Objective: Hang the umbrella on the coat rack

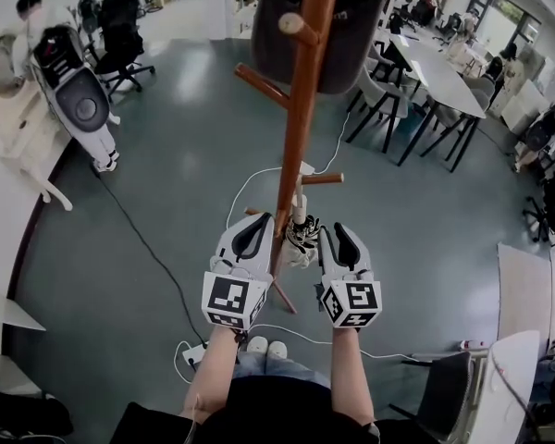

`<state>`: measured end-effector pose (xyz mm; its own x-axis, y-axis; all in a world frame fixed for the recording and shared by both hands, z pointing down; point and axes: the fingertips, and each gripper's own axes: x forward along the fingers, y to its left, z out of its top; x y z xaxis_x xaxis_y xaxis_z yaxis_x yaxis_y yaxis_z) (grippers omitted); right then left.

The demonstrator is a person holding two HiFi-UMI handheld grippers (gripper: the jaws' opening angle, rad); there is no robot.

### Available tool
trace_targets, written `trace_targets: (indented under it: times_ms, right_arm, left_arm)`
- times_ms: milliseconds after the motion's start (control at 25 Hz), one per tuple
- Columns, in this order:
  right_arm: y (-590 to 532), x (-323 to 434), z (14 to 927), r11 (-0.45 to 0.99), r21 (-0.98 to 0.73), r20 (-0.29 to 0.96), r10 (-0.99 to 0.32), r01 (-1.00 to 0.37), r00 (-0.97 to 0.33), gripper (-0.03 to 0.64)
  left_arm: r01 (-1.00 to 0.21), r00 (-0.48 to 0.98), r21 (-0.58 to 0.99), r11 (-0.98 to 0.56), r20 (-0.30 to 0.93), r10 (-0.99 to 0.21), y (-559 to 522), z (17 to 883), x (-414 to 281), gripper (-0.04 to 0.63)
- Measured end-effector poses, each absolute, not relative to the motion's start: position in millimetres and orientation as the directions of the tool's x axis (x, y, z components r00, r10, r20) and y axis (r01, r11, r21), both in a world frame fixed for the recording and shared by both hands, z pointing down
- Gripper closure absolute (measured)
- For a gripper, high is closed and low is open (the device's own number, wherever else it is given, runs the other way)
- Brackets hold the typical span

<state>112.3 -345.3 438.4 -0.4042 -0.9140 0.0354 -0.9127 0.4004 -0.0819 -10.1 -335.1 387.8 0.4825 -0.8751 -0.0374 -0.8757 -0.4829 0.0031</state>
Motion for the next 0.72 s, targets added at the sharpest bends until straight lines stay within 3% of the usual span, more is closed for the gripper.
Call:
trace_targets:
  times_ms: [320, 720]
  right_arm:
    - [-334, 111, 380, 0.402, -0.076, -0.079, -0.915, -0.913, -0.396, 0.594]
    - [-330, 104, 346, 0.415, -0.063, -0.133, -0.905, -0.908, -0.404, 0.609]
  left_arm:
    - [-0.861, 0.509, -0.027, -0.509, -0.065, -0.858, -332, 364, 2, 0.592]
    - [-0.862, 0.506, -0.056, -0.503, -0.082, -0.859, -330, 346, 2, 0.592]
